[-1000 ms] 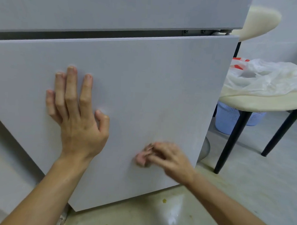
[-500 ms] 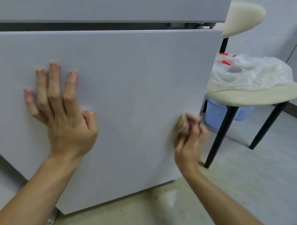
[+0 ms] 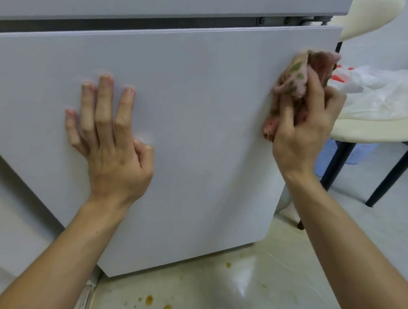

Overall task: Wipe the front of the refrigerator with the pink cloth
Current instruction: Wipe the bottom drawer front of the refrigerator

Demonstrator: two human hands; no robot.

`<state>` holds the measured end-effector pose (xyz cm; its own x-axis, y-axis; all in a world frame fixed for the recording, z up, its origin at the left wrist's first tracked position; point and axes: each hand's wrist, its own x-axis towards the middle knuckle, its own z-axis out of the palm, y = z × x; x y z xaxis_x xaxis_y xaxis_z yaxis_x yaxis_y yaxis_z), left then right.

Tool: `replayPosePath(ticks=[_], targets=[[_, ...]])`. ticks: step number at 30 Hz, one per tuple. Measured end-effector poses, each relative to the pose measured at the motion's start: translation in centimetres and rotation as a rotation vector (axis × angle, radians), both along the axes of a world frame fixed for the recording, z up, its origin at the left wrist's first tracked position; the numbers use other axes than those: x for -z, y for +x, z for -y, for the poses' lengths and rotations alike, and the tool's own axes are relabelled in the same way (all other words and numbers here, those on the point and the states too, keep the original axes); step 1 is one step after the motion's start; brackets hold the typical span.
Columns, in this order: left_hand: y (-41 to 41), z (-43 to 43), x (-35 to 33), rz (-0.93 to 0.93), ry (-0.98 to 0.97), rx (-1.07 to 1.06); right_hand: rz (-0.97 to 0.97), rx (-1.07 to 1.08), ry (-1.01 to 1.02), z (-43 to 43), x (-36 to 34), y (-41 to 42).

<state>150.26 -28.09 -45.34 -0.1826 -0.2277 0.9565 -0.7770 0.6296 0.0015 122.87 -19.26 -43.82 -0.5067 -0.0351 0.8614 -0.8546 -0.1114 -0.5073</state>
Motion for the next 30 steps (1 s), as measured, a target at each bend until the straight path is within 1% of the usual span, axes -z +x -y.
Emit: replayPosePath(ticks=[2,3,4,5,6,7,8,9,10,12,15,17,19,21,22,23,24,25,27,29,30], targets=[[0.0,0.0,0.0,0.005,-0.002,-0.007,-0.069,0.039,0.025,0.7,1.9,1.1],[0.0,-0.1,0.0,0.006,-0.004,-0.005,-0.086,-0.006,0.076,0.6,4.0,2.6],[-0.1,0.0,0.0,0.002,-0.01,-0.005,-0.097,-0.118,0.148,0.3,6.6,4.2],[-0.1,0.0,-0.1,-0.003,-0.012,-0.01,-0.151,-0.238,0.233,0.1,9.8,5.6],[-0.2,0.0,0.0,-0.003,-0.012,-0.015,-0.245,-0.435,0.287,-0.6,12.9,6.8],[-0.2,0.0,0.0,0.0,-0.009,-0.015,-0.451,-0.524,0.379,-1.1,15.9,7.4],[-0.1,0.0,0.0,0.001,-0.007,-0.012,-0.592,-0.532,0.501,-1.4,18.4,7.4],[-0.2,0.0,0.1,0.003,-0.006,-0.008,-0.743,-0.431,0.594,-1.2,20.6,6.7],[-0.2,0.1,0.1,0.006,-0.006,-0.008,-0.75,-0.408,0.654,-1.3,21.0,6.3],[-0.1,0.1,0.1,0.011,-0.002,-0.009,-0.695,-0.429,0.586,-1.0,19.6,5.7],[-0.1,0.1,0.1,0.0,-0.011,-0.007,-0.394,-0.412,0.408,-0.3,11.7,5.8],[-0.2,0.2,0.1,-0.003,-0.014,-0.014,-0.295,-0.264,0.183,0.5,5.4,4.3],[-0.4,0.1,0.2,-0.013,-0.016,-0.013,-0.202,-0.106,0.036,1.4,0.3,3.0],[-0.5,0.1,0.1,-0.015,-0.014,-0.011,-0.101,0.034,-0.054,2.4,-2.2,2.4],[-0.4,0.1,0.1,-0.012,-0.013,-0.009,-0.089,0.057,-0.076,2.8,-1.9,2.8],[-0.3,0.0,0.0,-0.007,-0.011,-0.008,-0.12,0.066,-0.072,2.9,-1.2,4.0],[-0.2,0.0,0.1,-0.002,-0.008,-0.005,-0.228,0.05,-0.041,3.0,0.8,5.2],[-0.1,0.0,0.1,0.002,-0.004,-0.003,-0.336,-0.041,0.048,3.3,3.8,6.4],[0.0,-0.1,0.1,0.005,0.004,-0.005,-0.562,-0.299,0.213,3.1,10.5,8.7],[0.1,-0.2,0.1,0.013,0.004,-0.009,-0.829,-0.355,0.362,2.0,15.9,9.9],[0.1,-0.2,0.0,0.017,0.001,-0.007,-0.9,-0.381,0.439,1.7,17.4,9.9]])
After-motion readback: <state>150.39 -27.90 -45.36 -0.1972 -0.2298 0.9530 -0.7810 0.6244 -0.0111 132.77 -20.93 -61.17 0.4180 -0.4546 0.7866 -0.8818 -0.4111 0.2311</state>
